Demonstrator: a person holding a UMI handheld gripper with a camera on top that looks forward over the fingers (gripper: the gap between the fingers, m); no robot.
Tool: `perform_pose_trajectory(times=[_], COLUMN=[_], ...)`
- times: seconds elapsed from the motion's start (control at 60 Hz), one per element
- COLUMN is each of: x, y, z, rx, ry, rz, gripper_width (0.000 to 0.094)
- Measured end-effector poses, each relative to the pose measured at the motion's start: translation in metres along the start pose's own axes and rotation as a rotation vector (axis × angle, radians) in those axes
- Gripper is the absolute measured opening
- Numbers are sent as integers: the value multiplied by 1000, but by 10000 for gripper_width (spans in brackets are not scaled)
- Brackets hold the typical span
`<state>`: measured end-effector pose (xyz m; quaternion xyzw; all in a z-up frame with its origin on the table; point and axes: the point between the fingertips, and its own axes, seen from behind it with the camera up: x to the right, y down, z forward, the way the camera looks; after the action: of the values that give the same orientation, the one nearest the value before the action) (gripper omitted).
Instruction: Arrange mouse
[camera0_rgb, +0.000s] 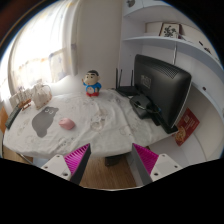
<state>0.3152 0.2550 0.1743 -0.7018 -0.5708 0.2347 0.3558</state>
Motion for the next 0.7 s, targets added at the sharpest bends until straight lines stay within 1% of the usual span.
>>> perform_pose_trajectory(times=[0.083, 0.217, 0.35, 0.533, 0.7], x=[-18, -66, -117, -184, -216], y=[-2, -1, 5, 14, 13], z=[4, 33, 43, 54, 78], rx=[5, -1, -13, -7, 45], ry=[-40, -105, -177, -274, -303], rz=[-10, -50, -95, -142, -173], gripper_width=[855, 857, 858, 857, 855])
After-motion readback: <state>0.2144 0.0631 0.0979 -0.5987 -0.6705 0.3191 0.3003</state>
